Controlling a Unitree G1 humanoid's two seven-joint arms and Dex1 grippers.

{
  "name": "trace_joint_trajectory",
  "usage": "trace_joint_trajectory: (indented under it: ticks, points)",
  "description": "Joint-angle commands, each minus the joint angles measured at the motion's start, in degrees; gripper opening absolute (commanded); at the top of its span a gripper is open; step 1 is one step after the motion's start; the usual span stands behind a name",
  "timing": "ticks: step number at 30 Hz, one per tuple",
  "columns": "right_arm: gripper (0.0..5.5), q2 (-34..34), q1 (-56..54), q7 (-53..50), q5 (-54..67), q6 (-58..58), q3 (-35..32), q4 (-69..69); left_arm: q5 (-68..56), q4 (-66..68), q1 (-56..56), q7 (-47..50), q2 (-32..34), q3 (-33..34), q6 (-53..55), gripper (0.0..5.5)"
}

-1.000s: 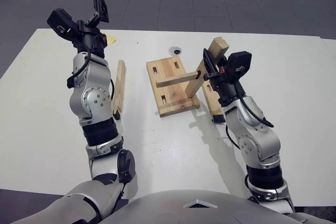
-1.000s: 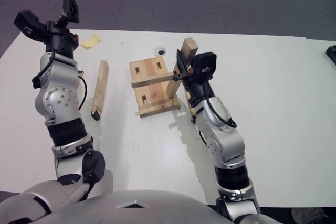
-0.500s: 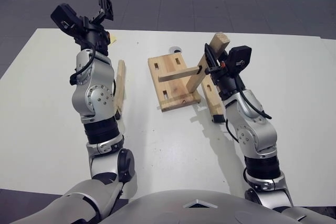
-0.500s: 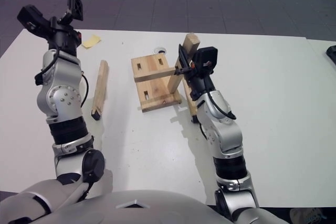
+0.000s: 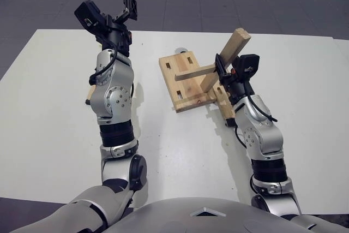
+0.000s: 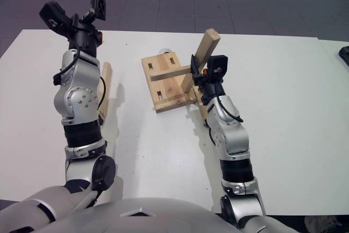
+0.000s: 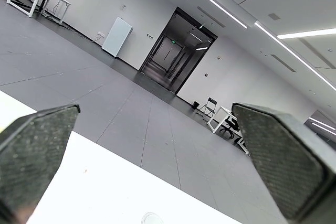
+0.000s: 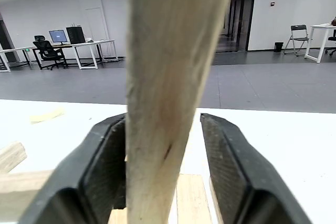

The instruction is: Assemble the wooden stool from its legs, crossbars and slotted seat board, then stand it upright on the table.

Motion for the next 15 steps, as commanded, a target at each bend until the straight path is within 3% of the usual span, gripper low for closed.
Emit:
trace_joint_trajectory:
  ticks: [1,10,15]
  points:
    - [3.06,1.12,0.41,0.54,-0.55,0.83,-0.71,0.99,0.57,1.07,-0.85,-0.37,-0.16,-0.32,-0.42,5.40]
    - [4.39,-1.90,-3.19,5.07,3.94,0.71,-6.60,-11.25,1.92,2.14,-0.44,-0.97,0.39,-0.21,-1.67,5.40]
    - [5.33,-5.04,-7.34,4.68,11.53,3.23,-16.04,-16.87,3.79,2.80,-0.24,-0.92,1.44,0.28,-3.22,5.40]
